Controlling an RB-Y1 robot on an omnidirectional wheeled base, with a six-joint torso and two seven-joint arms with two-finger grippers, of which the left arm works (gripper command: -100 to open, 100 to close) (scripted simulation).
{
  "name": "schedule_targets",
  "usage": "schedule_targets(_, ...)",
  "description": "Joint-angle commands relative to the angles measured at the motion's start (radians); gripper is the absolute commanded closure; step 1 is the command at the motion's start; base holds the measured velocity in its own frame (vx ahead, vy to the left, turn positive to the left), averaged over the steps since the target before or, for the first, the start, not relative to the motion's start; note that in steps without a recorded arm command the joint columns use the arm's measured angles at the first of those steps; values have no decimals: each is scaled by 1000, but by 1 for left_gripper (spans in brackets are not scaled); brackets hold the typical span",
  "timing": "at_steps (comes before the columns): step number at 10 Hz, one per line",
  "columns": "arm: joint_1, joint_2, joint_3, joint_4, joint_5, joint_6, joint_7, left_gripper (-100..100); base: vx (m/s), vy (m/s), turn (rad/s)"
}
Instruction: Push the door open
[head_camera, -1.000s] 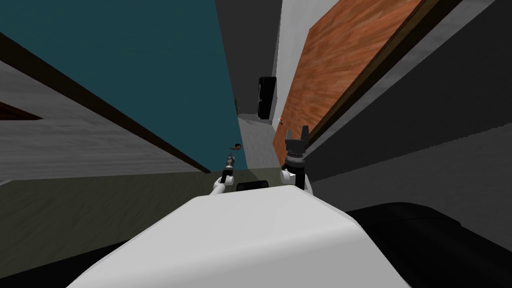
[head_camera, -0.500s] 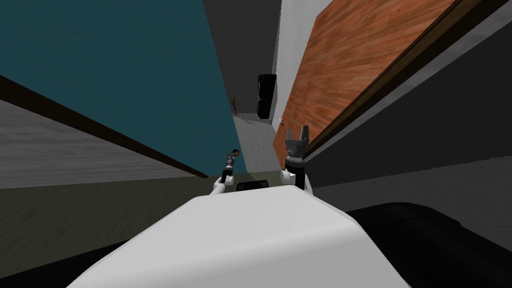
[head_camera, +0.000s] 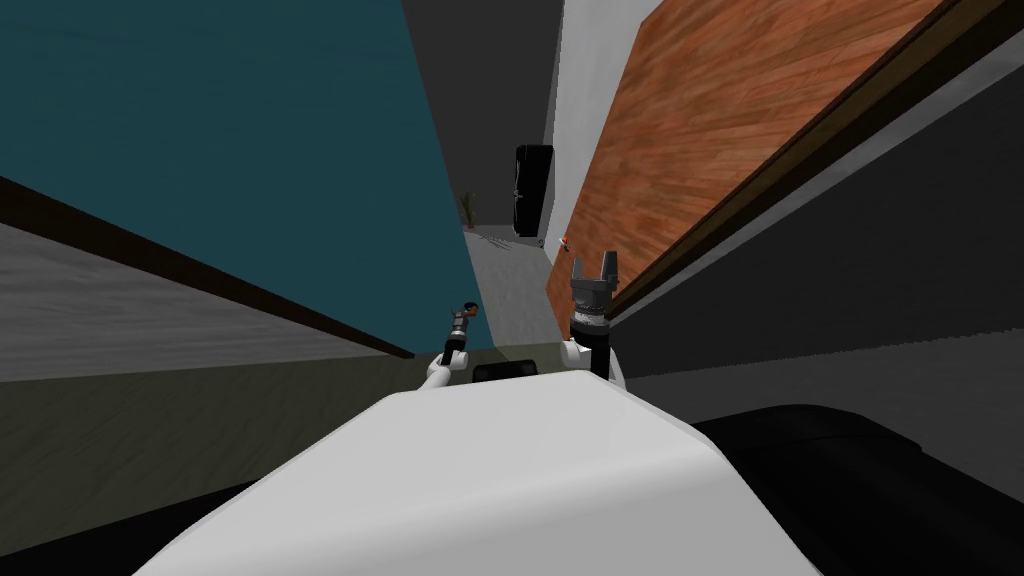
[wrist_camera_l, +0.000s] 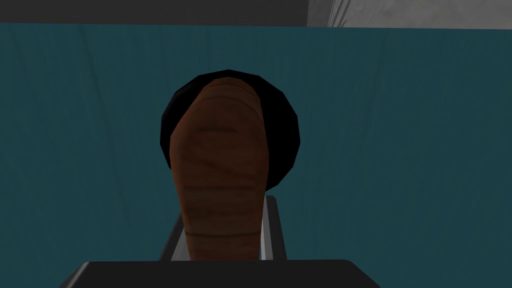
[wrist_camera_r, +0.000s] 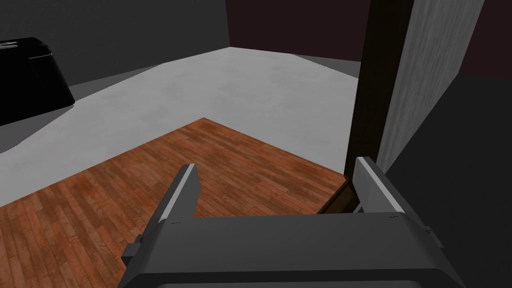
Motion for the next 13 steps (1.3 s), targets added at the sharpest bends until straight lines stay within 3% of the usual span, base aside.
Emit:
schedule_targets(1,4,-3,-1,2,0,0,0,100,0,0,0)
schedule_targets(3,4,-3,-1,2,0,0,0,100,0,0,0)
schedule_targets(4,1,9,13,1,8,1,-4,100,95,-44,32)
schedule_targets(10,2,22,38,4,21,-1,-12,100,131,-41,25)
schedule_targets(13,3,34,70,7,38,-2,-23,100,149,-65,55)
